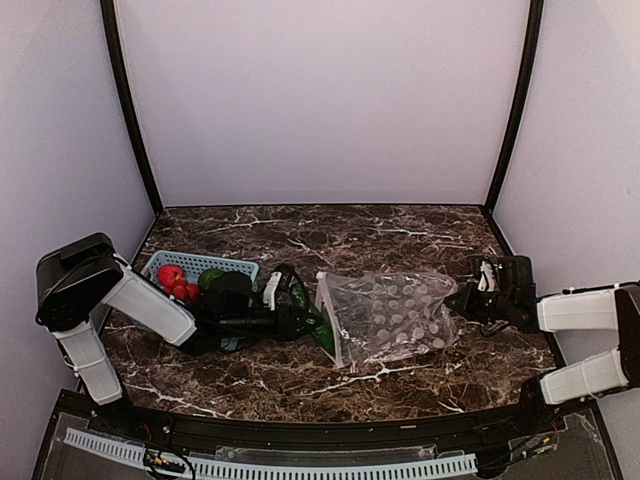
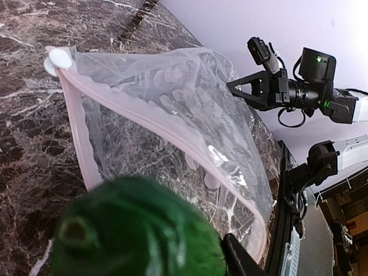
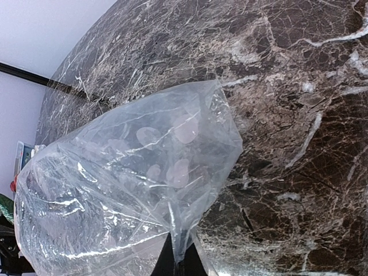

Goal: Open the zip-top bag and remove the fake food

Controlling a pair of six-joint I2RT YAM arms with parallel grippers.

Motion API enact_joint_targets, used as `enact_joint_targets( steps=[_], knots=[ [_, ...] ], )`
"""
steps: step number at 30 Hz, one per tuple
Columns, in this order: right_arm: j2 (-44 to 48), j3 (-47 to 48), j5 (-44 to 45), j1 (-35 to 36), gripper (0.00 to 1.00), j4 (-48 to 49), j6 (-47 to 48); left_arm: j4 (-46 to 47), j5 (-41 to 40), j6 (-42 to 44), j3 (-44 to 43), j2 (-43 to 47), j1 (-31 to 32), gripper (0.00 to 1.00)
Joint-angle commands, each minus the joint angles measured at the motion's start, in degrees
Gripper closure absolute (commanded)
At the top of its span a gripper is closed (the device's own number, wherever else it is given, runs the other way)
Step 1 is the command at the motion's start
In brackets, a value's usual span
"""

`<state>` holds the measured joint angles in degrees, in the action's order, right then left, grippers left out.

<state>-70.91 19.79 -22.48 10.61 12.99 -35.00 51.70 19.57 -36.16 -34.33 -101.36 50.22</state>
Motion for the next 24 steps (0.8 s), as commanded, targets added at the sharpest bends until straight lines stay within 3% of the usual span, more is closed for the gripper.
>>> enact_joint_targets(
  steps=[1, 8, 19, 24],
  knots=[
    [1.0, -0.9, 1.1, -0.9, 1.0, 0.0, 0.0, 1.5, -1.5, 0.9, 1.0, 6.2, -0.4, 0.58],
    [1.0, -0.7, 0.5, -1.7, 1.0, 0.1, 0.7, -19.3, -9.3, 7.1, -1.5, 23.0, -4.3, 0.58],
    [0.5, 0.7, 0.0, -2.5, 1.0, 0.4, 1.3, -46.9, -19.7, 4.0, -2.2, 46.1, -18.6, 0.56],
    [-0.2, 1.0, -0.6, -2.6, 1.0, 0.9, 1.3, -55.6, -17.9, -1.1, -1.1, 50.3, -26.2, 0.55]
  ],
)
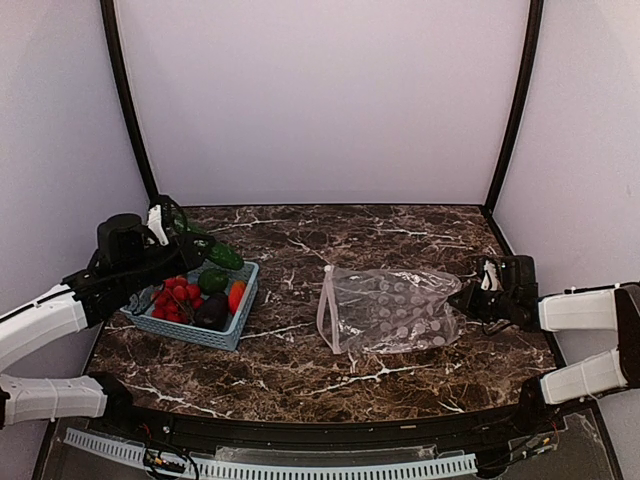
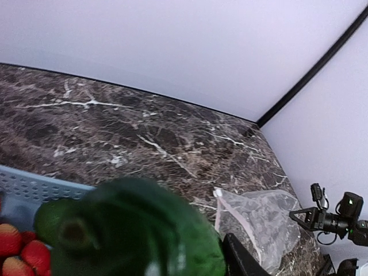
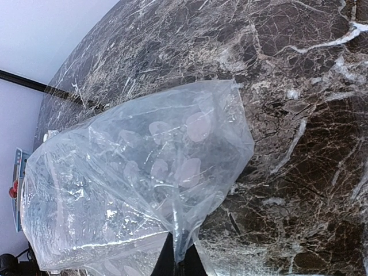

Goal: Open the zip-top bag and remove the fake food

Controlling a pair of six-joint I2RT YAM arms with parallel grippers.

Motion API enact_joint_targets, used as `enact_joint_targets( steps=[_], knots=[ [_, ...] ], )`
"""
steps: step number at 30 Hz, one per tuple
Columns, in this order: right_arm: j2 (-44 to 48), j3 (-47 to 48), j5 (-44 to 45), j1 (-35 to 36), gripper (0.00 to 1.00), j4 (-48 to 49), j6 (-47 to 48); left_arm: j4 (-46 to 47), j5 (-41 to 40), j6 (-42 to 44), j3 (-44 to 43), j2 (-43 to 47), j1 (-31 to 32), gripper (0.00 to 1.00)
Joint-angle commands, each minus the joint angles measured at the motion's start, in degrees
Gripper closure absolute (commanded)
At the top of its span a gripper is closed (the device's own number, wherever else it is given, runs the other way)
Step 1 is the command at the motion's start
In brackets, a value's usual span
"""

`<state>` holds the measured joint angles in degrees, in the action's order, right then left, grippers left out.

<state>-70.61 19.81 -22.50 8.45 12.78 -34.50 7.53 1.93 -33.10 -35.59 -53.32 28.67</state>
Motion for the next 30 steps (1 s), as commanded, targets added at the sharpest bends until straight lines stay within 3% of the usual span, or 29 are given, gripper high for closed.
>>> enact_joint_targets(
  steps=[1, 10, 16, 25, 30],
  knots=[
    [-0.6, 1.0, -0.7, -0.4, 1.0, 1.2, 0.8, -11.8, 1.4, -4.8, 0.9, 2.8, -6.9, 0.55],
    [0.5, 1.0, -0.3, -0.7, 1.0, 0.0, 1.6, -8.1, 13.2, -11.2, 5.8, -0.6, -21.5, 0.54],
    [0.0, 1.3, -0.6, -1.1, 1.0, 0.1, 1.8, -4.6, 18.0, -10.4, 5.1, -7.3, -25.1, 0.52],
    [0.0, 2.1, -0.4, -2.0, 1.0, -0.6, 2.5, -5.5, 18.3, -9.2, 2.9, -10.1, -25.3, 0.21],
    [-1.0, 3.3, -0.8, -2.8, 1.0, -0.2, 2.6, -11.8, 16.4, -5.7, 0.4, -6.8, -25.2, 0.11]
  ],
)
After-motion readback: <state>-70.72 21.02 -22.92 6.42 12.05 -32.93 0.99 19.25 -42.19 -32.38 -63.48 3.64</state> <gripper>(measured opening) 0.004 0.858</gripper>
